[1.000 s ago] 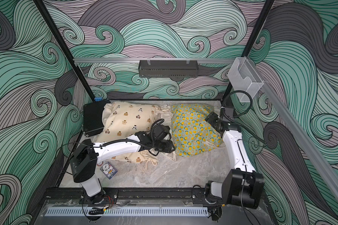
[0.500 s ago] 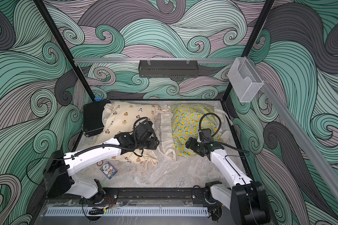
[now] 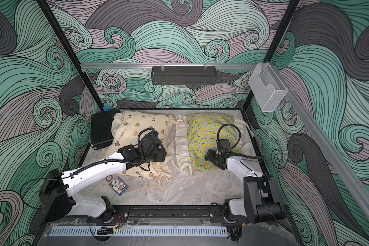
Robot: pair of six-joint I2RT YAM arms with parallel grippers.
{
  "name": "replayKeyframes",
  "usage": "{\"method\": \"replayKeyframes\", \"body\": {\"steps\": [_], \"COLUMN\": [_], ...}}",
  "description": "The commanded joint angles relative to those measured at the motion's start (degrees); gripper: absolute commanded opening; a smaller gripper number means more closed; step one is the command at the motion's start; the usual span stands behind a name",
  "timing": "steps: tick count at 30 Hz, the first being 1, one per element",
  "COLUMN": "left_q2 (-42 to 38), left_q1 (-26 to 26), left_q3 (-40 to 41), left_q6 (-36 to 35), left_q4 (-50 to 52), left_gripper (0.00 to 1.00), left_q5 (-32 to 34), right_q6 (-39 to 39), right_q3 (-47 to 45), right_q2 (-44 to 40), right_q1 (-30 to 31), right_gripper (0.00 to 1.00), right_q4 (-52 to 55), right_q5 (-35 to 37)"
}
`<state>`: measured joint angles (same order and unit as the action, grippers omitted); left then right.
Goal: Zip up pillowcases
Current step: Place the pillowcase at the center of the board.
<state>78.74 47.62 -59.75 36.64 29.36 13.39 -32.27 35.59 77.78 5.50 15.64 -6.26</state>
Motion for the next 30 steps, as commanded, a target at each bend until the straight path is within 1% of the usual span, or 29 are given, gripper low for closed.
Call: {"method": "replayKeyframes", "body": {"steps": [1,6,10,12,14,16,17,21,22,24,27,29,30], "left_q2": [-2.3,-4.15,-6.0,-6.95,-7.77,-8.88,-9.4,-10.45,-10.58,-10.62,-9.75,-8.24,-7.2], "left_q1": [-1.7,-4.81,-7.73,-9.12,-10.72,-12.82,-13.84,-18.51,-19.77,-21.93,-25.72,-28.22,-29.47], "left_q3": [0.65,1.79,2.09,2.05,1.37,0.82,0.8,-0.07,-0.28,0.29,2.35,3.74,4.59], "left_q6": [0.13,-0.14,-0.5,-1.47,-2.23,-2.31,-2.95,-5.01,-5.33,-6.58,-10.91,-14.37,-15.98], "left_q4": [1.0,0.94,0.38,-0.3,-0.24,-0.91,-2.02,-4.68,-5.49,-8.49,-14.7,-18.23,-19.91], "left_gripper": [0.66,0.67,0.67,0.68,0.71,0.74,0.77,0.96,0.99,0.98,0.99,0.99,0.99], "left_q5": [1.99,1.97,2.39,3.92,7.34,12.96,14.59,23.64,25.82,29.42,32.14,35.24,38.09], "right_q6": [1.2,2.09,1.27,1.47,2.05,2.52,2.79,4.75,5.26,6.59,9.27,10.03,10.25], "right_q3": [1.07,0.4,0.8,1.84,3.16,4.16,4.46,5.56,6.37,7.15,6.87,6.23,5.63], "right_q2": [-0.44,-4.24,-7.43,-9.07,-10.95,-12.75,-13.53,-15.81,-15.9,-15.83,-15.1,-13.93,-13.28], "right_q1": [-2.58,-2.6,-2.29,-2.0,-1.86,-1.89,-1.89,-1.98,-2.12,-2.06,-2.32,-3.05,-3.69], "right_gripper": [0.87,0.87,0.87,0.88,0.91,0.97,0.99,0.99,0.99,0.99,0.99,0.99,0.99], "right_q4": [0.13,1.39,1.65,2.63,3.65,3.3,2.84,-1.42,-1.73,-3.67,-7.99,-10.8,-12.53], "right_q5": [3.21,6.96,4.51,4.35,5.91,9.18,10.4,16.59,18.63,22.31,27.08,29.27,29.62]}}
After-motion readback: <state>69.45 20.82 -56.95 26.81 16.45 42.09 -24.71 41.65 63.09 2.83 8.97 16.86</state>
